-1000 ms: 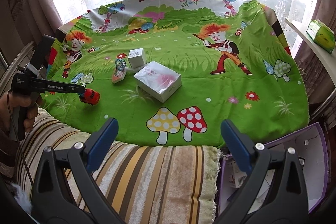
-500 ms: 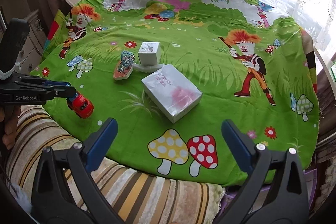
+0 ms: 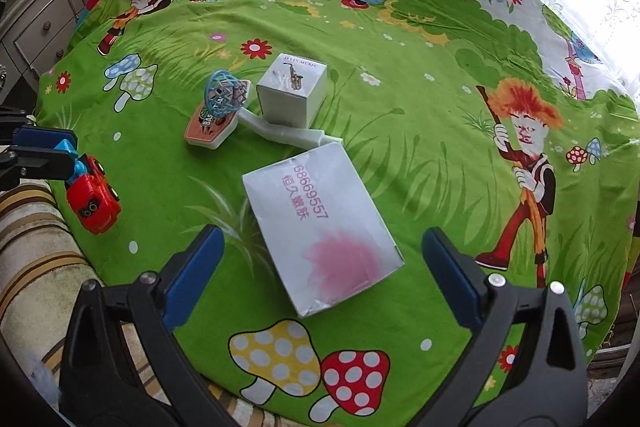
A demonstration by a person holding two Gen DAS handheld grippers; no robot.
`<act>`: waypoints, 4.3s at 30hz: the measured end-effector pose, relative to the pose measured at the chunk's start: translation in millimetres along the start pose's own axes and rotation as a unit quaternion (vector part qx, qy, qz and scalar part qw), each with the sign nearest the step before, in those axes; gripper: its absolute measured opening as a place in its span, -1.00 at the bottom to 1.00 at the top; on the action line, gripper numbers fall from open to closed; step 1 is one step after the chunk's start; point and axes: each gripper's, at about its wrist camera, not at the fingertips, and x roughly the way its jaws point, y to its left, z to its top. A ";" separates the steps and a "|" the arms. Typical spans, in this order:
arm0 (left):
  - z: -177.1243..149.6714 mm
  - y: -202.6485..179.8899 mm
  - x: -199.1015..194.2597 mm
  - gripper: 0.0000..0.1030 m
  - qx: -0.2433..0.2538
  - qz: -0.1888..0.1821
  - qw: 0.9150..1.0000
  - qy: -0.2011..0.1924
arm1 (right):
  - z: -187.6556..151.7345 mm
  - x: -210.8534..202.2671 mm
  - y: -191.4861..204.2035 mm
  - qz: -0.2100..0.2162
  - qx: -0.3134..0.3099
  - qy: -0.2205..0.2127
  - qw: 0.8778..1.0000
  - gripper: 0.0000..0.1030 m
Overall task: Organize rigid objects
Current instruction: 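Grasp the white box with pink print with the right tool, then carry the pink-print box and toy car into the storage box, open both tools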
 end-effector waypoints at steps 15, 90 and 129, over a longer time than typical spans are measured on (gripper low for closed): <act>-4.0 -15.7 0.7 -0.48 0.012 -0.008 1.000 0.001 | -51.9 -43.0 -25.7 -0.010 0.103 -0.033 0.994 0.41; -93.3 -380.5 132.3 -0.48 0.368 -0.064 0.917 0.140 | -387.8 -152.9 -112.9 -0.119 0.393 -0.005 0.912 0.34; -85.9 -380.3 134.7 0.09 0.384 -0.046 0.911 0.142 | -391.5 -162.5 -120.8 -0.125 0.405 -0.009 0.906 0.34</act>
